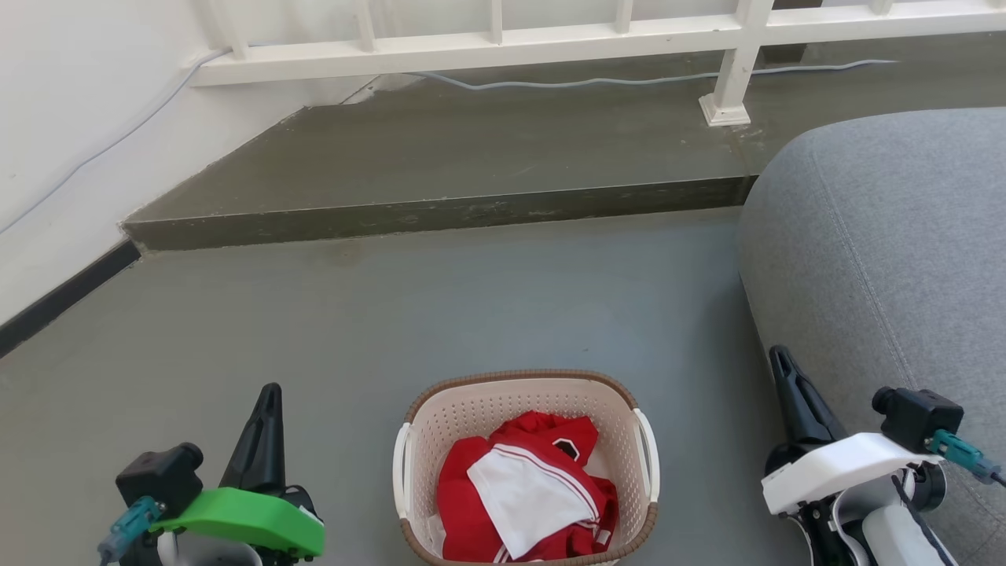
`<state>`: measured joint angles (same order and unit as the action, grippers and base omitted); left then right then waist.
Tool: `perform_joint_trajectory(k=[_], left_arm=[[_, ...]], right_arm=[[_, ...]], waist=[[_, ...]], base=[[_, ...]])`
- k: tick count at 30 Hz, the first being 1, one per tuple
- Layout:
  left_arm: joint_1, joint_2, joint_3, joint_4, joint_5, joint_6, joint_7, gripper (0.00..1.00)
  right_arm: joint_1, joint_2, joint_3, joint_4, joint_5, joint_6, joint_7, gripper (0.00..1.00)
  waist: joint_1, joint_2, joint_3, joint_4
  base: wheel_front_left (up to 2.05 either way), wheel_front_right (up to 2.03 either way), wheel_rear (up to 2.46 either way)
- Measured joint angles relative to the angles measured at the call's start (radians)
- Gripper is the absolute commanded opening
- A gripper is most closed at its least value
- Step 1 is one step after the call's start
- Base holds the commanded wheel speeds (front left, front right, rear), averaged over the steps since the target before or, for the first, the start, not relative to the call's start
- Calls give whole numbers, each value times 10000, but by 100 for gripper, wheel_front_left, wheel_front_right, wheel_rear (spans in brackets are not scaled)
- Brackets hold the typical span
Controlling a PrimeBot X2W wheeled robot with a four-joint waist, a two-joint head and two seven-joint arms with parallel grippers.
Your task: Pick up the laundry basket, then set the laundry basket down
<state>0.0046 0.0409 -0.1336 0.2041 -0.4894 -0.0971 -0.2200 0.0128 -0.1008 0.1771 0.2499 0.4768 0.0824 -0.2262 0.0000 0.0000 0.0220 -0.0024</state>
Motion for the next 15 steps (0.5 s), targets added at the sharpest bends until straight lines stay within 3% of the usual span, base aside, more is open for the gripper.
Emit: perform_joint_trajectory(k=[15], left_arm=[[-3, -4, 318, 56, -1960, -6, 529, 0]], right_arm=[[-34, 71, -472, -2, 2015, 54, 535, 0]], waist=[[0, 0, -30, 4]], base=[[0, 0, 0]])
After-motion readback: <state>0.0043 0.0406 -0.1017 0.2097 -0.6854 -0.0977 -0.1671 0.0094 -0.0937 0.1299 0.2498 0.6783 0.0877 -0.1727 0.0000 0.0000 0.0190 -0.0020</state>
